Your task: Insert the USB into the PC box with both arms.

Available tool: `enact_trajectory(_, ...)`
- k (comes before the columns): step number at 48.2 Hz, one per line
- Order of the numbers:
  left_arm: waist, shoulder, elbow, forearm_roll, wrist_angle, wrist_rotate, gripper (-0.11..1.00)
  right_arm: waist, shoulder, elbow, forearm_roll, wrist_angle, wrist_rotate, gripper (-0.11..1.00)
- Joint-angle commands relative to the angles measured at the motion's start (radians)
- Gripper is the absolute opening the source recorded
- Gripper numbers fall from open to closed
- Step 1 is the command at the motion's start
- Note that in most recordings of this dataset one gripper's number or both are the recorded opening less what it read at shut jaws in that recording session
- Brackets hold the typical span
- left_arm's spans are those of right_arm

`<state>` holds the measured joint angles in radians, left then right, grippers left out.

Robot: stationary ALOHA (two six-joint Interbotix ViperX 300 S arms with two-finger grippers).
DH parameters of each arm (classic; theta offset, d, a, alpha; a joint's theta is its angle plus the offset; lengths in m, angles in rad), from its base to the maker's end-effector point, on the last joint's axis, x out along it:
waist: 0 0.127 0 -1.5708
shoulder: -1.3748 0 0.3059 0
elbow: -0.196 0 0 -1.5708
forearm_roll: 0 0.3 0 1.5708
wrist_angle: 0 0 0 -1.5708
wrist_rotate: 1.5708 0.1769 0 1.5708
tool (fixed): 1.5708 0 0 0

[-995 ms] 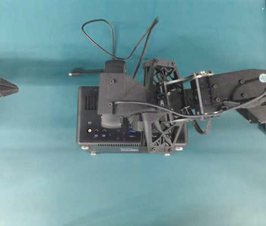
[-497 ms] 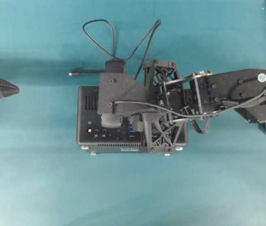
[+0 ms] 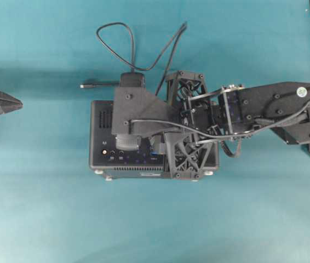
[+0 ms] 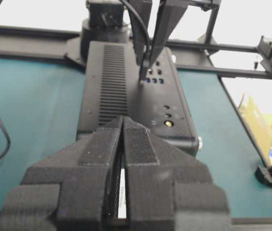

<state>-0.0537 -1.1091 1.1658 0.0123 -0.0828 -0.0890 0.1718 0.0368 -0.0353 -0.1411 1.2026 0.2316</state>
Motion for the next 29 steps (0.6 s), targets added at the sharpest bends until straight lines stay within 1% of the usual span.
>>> enact_trajectory(1, 0.002, 0.011, -0.014, 0.002, -0.008, -0.003, 0.00, 0.015, -0.009, -0.020, 0.017, 0.008, 0.009, -0.01)
enact_trajectory(9, 0.002, 0.011, -0.014, 0.003, -0.006, -0.002, 0.00, 0.008, -0.009, -0.012, 0.005, 0.028, 0.008, -0.01)
enact_trajectory(18, 0.002, 0.006, -0.017, 0.003, -0.005, -0.005, 0.00, -0.014, -0.014, -0.015, -0.029, 0.038, -0.003, -0.01)
enact_trajectory(23, 0.002, 0.006, -0.017, 0.003, -0.005, -0.014, 0.00, -0.028, -0.017, -0.012, -0.029, 0.041, -0.015, -0.01)
enact_trajectory(29, 0.002, 0.006, -0.014, 0.002, -0.005, -0.018, 0.00, -0.018, -0.014, -0.015, -0.021, 0.035, -0.012, -0.01)
